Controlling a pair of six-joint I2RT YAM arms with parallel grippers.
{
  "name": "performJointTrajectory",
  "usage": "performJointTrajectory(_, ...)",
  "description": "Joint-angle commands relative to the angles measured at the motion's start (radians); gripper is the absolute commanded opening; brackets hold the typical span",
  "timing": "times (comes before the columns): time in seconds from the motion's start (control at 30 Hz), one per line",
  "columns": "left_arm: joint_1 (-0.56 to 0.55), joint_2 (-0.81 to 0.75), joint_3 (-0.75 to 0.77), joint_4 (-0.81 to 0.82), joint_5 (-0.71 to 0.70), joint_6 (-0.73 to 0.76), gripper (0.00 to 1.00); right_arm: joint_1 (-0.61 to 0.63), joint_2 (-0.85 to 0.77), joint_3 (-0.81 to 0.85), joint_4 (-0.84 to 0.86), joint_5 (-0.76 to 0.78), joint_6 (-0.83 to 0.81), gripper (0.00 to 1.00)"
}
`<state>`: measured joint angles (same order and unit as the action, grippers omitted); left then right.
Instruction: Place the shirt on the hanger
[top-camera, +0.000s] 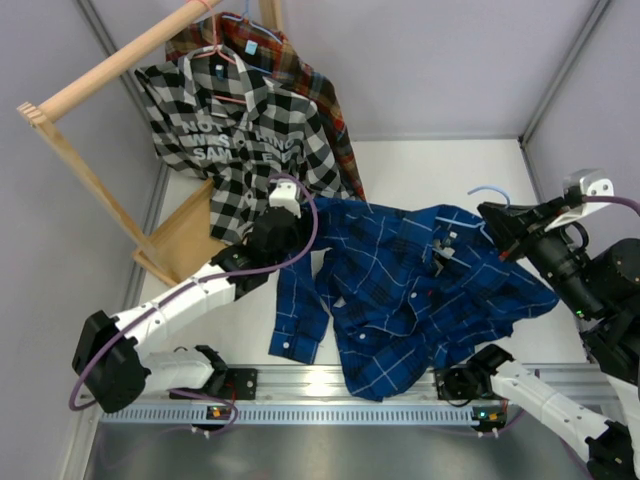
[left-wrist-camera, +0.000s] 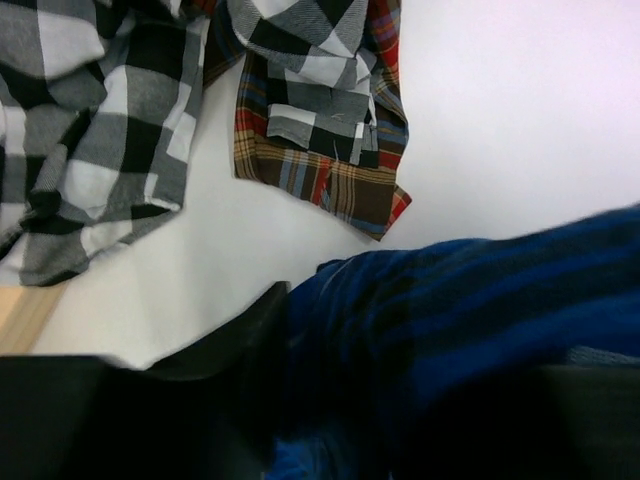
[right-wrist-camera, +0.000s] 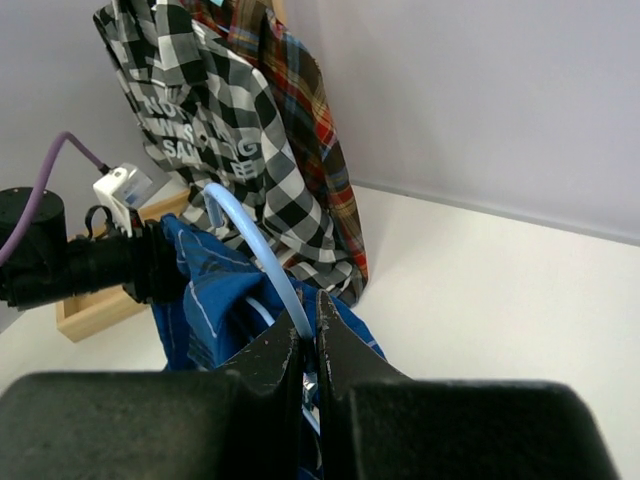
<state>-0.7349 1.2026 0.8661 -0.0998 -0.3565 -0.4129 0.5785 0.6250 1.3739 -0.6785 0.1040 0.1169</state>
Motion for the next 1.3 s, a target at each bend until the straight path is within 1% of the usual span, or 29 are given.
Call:
performJointTrajectory(0.0,0.005,-0.053,0.062,-0.017,0.033,0.016,0.56,0.0,0.015,0.008,0.066,0.017,-0.006,0.0)
performJointTrajectory(0.03,0.005,-0.07,0.071,-0.052,0.03,0.025,0.64,0.0,0.016,0.01,0.066,0.025,-0.008,0.0)
performJointTrajectory(0.07,0.005,-0.087,0.098,-0.073,0.03,0.029,0.83,0.0,0.019,0.013,0.066,0.029,-0.008,0.0)
performJointTrajectory(0.1,0.005,-0.125,0.115,-0.095,0.046,0.037,0.98,0.0,0.022,0.013,0.066,0.028,-0.008,0.0)
performJointTrajectory(0.13,0.003,-0.144,0.131,-0.122,0.075,0.063,0.98,0.001,0.025,0.014,0.066,0.028,-0.01,0.0)
performJointTrajectory(0.17,0.002,-0.162,0.166,-0.133,0.164,0.077,0.98,0.0,0.028,0.013,0.071,0.025,-0.008,0.0)
performJointTrajectory(0.23,-0.009,-0.185,0.217,-0.165,0.272,0.117,0.98,0.0,0.036,0.01,0.073,0.014,-0.011,0.0)
performJointTrajectory(0.27,-0.033,-0.181,0.247,-0.191,0.333,0.135,0.98,0.0,0.042,0.007,0.077,0.008,-0.014,0.0)
performJointTrajectory(0.3,-0.05,-0.172,0.317,-0.204,0.464,0.17,0.98,0.001,0.042,0.002,0.082,-0.033,-0.02,0.0)
performJointTrajectory(0.33,-0.075,-0.132,0.361,-0.219,0.523,0.195,0.98,0.0,0.045,-0.007,0.083,-0.073,-0.029,0.0)
performJointTrajectory(0.37,-0.137,-0.103,0.408,-0.262,0.575,0.222,0.98,0.0,0.047,-0.013,0.089,-0.104,-0.049,0.0)
performJointTrajectory(0.4,-0.171,-0.065,0.516,-0.294,0.624,0.29,0.98,0.001,0.048,-0.021,0.103,-0.181,-0.055,0.0)
performJointTrajectory(0.43,-0.242,-0.028,0.577,-0.329,0.623,0.328,0.98,0.0,0.048,-0.033,0.112,-0.208,-0.062,0.0)
performJointTrajectory(0.47,-0.268,0.053,0.635,-0.369,0.626,0.367,0.98,0.001,0.047,-0.039,0.118,-0.226,-0.065,0.0)
performJointTrajectory(0.5,-0.28,0.093,0.69,-0.447,0.64,0.464,0.98,0.0,0.041,-0.045,0.128,-0.256,-0.069,0.0)
performJointTrajectory(0.53,-0.287,0.129,0.777,-0.483,0.701,0.511,0.98,0.0,0.038,-0.055,0.131,-0.271,-0.082,0.0)
performJointTrajectory(0.57,-0.285,0.182,0.809,-0.509,0.727,0.555,0.98,0.0,0.035,-0.059,0.135,-0.289,-0.088,0.0)
performJointTrajectory(0.6,-0.287,0.198,0.827,-0.546,0.755,0.647,0.98,0.0,0.03,-0.068,0.14,-0.326,-0.094,0.0)
performJointTrajectory(0.63,-0.285,0.212,0.841,-0.56,0.822,0.692,0.98,0.0,0.027,-0.072,0.149,-0.346,-0.103,0.0)
performJointTrajectory(0.7,-0.287,0.233,0.84,-0.583,0.887,0.799,0.98,0.0,0.018,-0.082,0.16,-0.383,-0.108,0.0)
performJointTrajectory(0.73,-0.287,0.241,0.847,-0.612,0.924,0.822,0.98,0.0,0.016,-0.082,0.163,-0.388,-0.108,0.0)
performJointTrajectory(0.8,-0.284,0.264,0.863,-0.646,0.953,0.865,0.98,0.0,0.019,-0.082,0.16,-0.395,-0.109,0.0)
performJointTrajectory(0.87,-0.276,0.278,0.876,-0.667,0.988,0.875,0.98,0.0,0.024,-0.087,0.161,-0.418,-0.109,0.0)
performJointTrajectory(1.0,-0.25,0.305,0.881,-0.679,1.028,0.884,0.97,0.0,0.025,-0.093,0.177,-0.521,-0.14,0.0)
performJointTrajectory(1.07,-0.225,0.318,0.881,-0.684,1.059,0.881,0.91,0.0,0.024,-0.098,0.191,-0.54,-0.137,0.0)
performJointTrajectory(1.1,-0.218,0.319,0.878,-0.684,1.089,0.882,0.87,0.0,0.022,-0.101,0.2,-0.544,-0.135,0.0)
performJointTrajectory(1.13,-0.203,0.321,0.876,-0.684,1.108,0.878,0.77,0.0,0.024,-0.102,0.203,-0.544,-0.134,0.0)
performJointTrajectory(1.2,-0.184,0.318,0.872,-0.686,1.158,0.878,0.67,0.0,0.025,-0.105,0.209,-0.54,-0.132,0.0)
performJointTrajectory(1.27,-0.158,0.318,0.872,-0.686,1.2,0.875,0.65,0.001,0.024,-0.111,0.217,-0.541,-0.129,0.0)
